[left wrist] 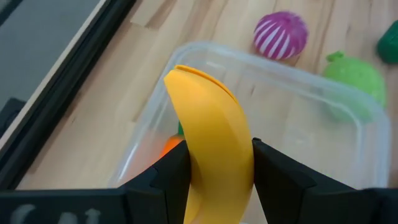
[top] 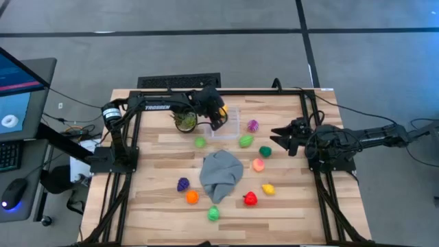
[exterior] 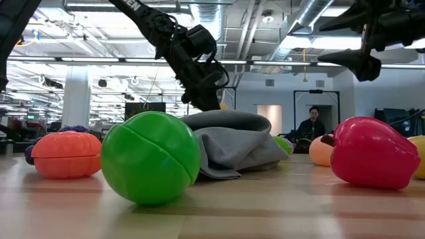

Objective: Pick and placing Produce into tupperware
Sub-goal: Put the yellow banana into the transparent container

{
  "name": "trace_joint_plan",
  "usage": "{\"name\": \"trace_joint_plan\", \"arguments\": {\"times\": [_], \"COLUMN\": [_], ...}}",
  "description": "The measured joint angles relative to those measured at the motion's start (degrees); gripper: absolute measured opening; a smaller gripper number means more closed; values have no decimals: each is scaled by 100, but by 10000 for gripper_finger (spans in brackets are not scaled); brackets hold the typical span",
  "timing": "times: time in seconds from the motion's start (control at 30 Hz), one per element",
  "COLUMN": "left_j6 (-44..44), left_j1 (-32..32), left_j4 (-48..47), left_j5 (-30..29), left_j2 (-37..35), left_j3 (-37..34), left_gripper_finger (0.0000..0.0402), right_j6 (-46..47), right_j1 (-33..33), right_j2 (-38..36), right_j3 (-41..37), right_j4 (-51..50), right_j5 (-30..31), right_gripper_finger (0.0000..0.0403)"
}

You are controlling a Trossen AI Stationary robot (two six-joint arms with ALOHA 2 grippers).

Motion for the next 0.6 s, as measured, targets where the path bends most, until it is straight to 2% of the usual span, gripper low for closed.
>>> {"name": "trace_joint_plan", "arguments": {"times": [0.6], "left_j6": [732], "left_j1": [10], "left_j4": [-40], "left_j5": [-5], "left_j2": [0], "left_j3": [0], "left_gripper_finger": [144], "right_j6": [5], "right_j1": [-61], "right_j2": [159], "right_j3": [2], "right_j4": [216], "right_j5": [-9], "right_gripper_finger": [317]}}
